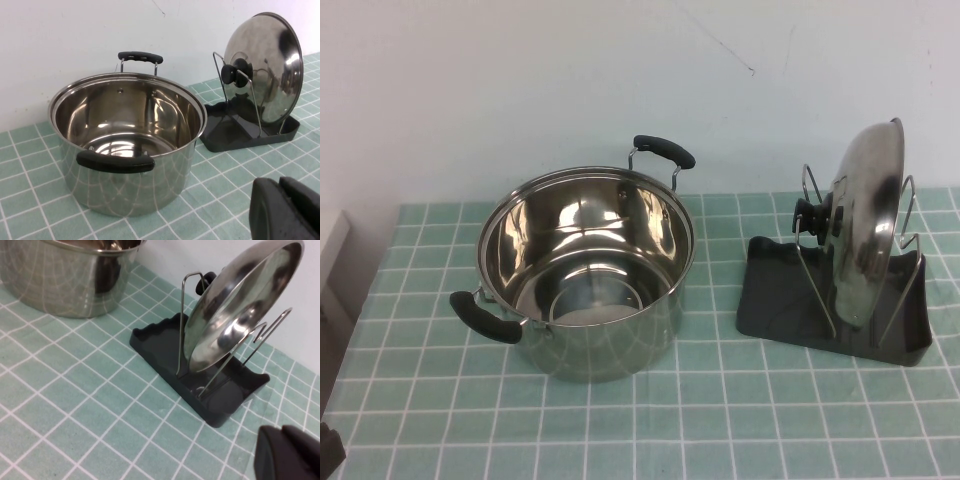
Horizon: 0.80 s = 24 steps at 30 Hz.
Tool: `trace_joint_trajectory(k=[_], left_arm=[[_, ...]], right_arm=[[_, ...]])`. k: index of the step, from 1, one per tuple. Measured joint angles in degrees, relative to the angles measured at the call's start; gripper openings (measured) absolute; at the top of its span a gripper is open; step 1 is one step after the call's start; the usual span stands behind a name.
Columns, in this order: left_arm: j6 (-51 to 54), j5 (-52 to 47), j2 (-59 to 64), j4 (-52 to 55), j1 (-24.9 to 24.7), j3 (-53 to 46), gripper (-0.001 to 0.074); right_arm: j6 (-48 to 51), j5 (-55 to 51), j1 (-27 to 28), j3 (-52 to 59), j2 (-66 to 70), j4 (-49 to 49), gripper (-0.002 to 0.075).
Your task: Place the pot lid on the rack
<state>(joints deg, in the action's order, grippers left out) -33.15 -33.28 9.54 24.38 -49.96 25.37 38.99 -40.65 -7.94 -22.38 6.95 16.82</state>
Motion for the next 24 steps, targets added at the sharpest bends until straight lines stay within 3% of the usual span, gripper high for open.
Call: trace_joint_trajectory(k=[6, 12, 17, 21, 24], left_arm=[[0.0, 0.0, 0.0, -0.7, 3.0, -1.3, 0.0001], [9.2, 1.2, -1.2, -9.6, 19.3, -3.6, 0.0001], [22.2, 10.1, -3.4, -21.3, 34.2, -9.5, 0.0001], [24.4, 19.4, -3.9, -27.9, 43.6, -15.9, 0.0001], [24.4, 22.7, -4.6, -29.7, 46.7, -19.8, 0.0001]], right_arm=[[0.0, 0.0, 0.0, 0.0, -0.1, 0.2, 0.0001], [0.0, 0.0, 0.0, 0.0, -0.1, 0.2, 0.0001], [0.0, -0.1, 0.0, 0.0, -0.1, 0.3, 0.0001], [0.0, -0.2, 0.0, 0.0, -0.1, 0.4, 0.0001], [0.0, -0.2, 0.0, 0.0, -0.1, 0.4, 0.0001]])
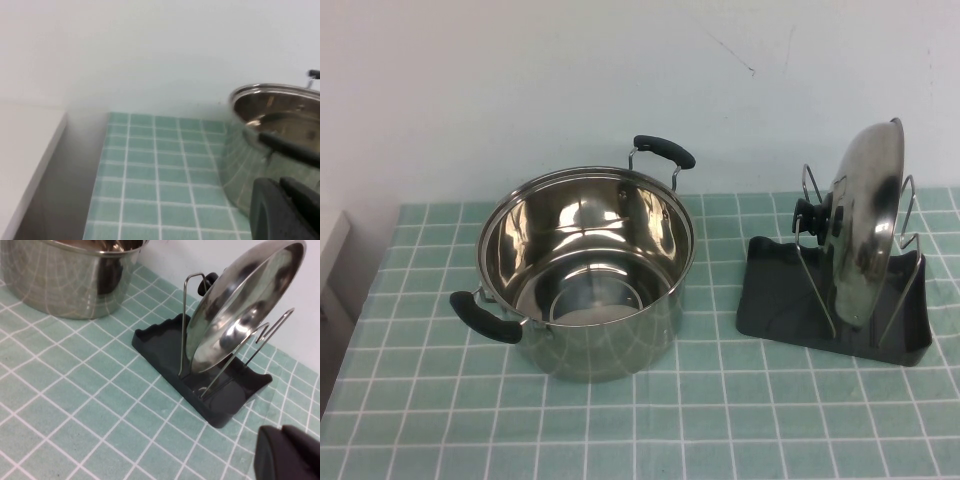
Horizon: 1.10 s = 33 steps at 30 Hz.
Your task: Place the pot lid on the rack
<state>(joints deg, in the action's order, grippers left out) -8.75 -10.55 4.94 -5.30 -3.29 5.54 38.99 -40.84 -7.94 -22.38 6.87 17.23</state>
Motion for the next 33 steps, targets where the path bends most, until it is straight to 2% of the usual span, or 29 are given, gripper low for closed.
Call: trace_joint_trajectory(k=[7, 12, 33], left_arm=[[-0.1, -0.7, -5.2, -0.2, 0.5, -6.8, 0.0001], [-0.4, -8.5, -5.6, 1.0, 0.5, -6.8, 0.0001], [0.5, -8.8, -5.7, 1.8, 0.5, -6.8, 0.0001]], right_arm=[[0.0, 0.0, 0.0, 0.0, 0.0, 0.0, 0.0001], [0.0, -0.1, 0.0, 0.0, 0.0, 0.2, 0.0001], [0.0, -1.1, 0.0, 0.0, 0.0, 0.3, 0.0001]])
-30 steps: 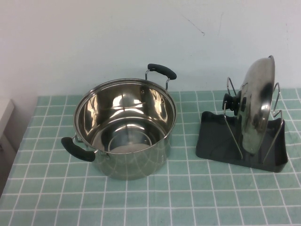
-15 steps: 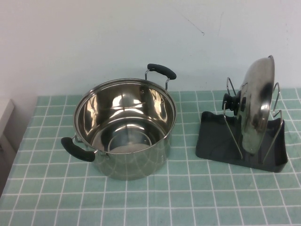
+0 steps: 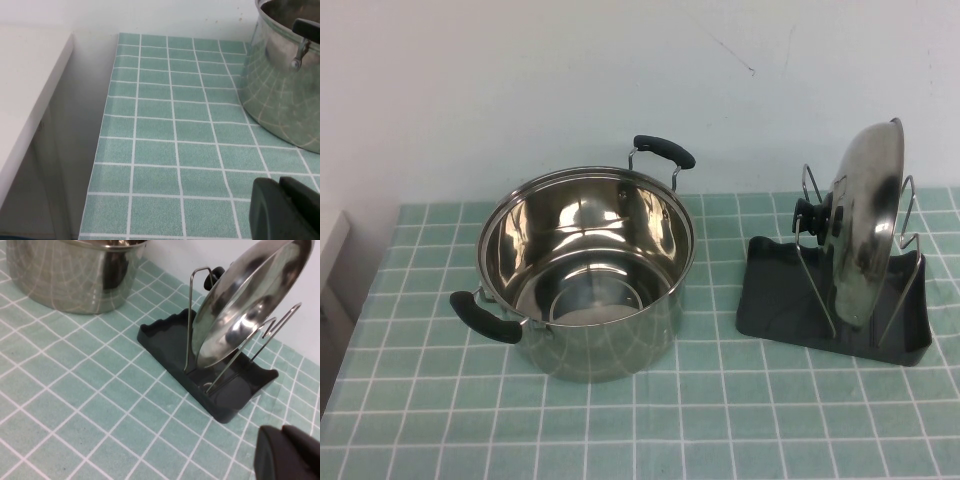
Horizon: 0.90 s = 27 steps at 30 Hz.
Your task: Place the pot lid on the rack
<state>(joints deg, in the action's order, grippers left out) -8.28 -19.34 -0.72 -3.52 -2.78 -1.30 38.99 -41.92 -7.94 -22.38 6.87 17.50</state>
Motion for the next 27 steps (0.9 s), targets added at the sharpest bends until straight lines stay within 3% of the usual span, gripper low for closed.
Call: trace_joint_trajectory(k=[8, 13, 18, 21, 27], left_arm=[[0.0, 0.0, 0.0, 0.0, 0.0, 0.0, 0.0001], [0.0, 0.0, 0.0, 0.1, 0.0, 0.0, 0.0001], [-0.1, 0.0, 0.0, 0.1, 0.0, 0.0, 0.0001], [0.0, 0.0, 0.0, 0.1, 0.0, 0.0, 0.0001], [0.0, 0.0, 0.0, 0.1, 0.0, 0.0, 0.0001]], right_arm=[[0.0, 0.3, 0.0, 0.1, 0.0, 0.0, 0.0001], [-2.0, 7.2, 0.0, 3.3, 0.0, 0.0, 0.0001], [-13.5, 17.8, 1.9, 10.2, -0.6, -9.4, 0.0000], [-22.5, 18.8, 5.3, 13.8, -3.1, -16.0, 0.0000], [-28.5, 19.2, 10.6, 20.4, -7.5, -17.9, 0.0000]])
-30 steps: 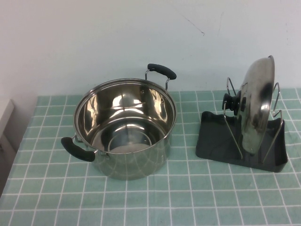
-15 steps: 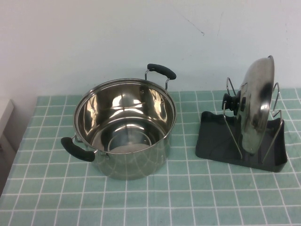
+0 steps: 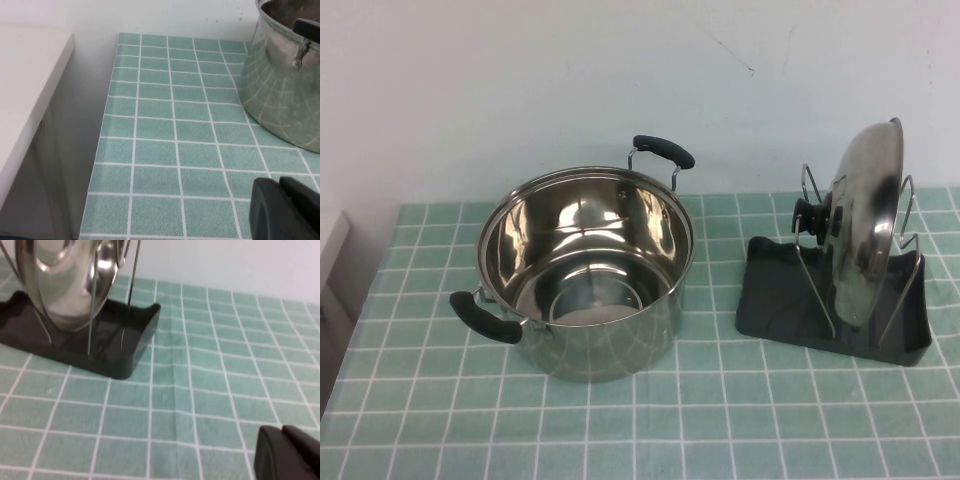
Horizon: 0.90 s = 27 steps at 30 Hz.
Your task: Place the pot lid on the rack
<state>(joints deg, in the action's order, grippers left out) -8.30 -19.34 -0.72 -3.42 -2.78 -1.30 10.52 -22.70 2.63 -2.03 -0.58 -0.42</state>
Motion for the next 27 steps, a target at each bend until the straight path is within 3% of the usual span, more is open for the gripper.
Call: trace_joint_trajectory(k=[7, 27], left_arm=[[0.0, 0.0, 0.0, 0.0, 0.0, 0.0, 0.0001], [0.1, 0.0, 0.0, 0.1, 0.0, 0.0, 0.0001]], right_arm=[[-5.2, 0.2, 0.4, 3.0, -0.1, -0.2, 0.0000], [-5.8, 0.5, 0.4, 3.1, -0.1, -1.2, 0.0000]])
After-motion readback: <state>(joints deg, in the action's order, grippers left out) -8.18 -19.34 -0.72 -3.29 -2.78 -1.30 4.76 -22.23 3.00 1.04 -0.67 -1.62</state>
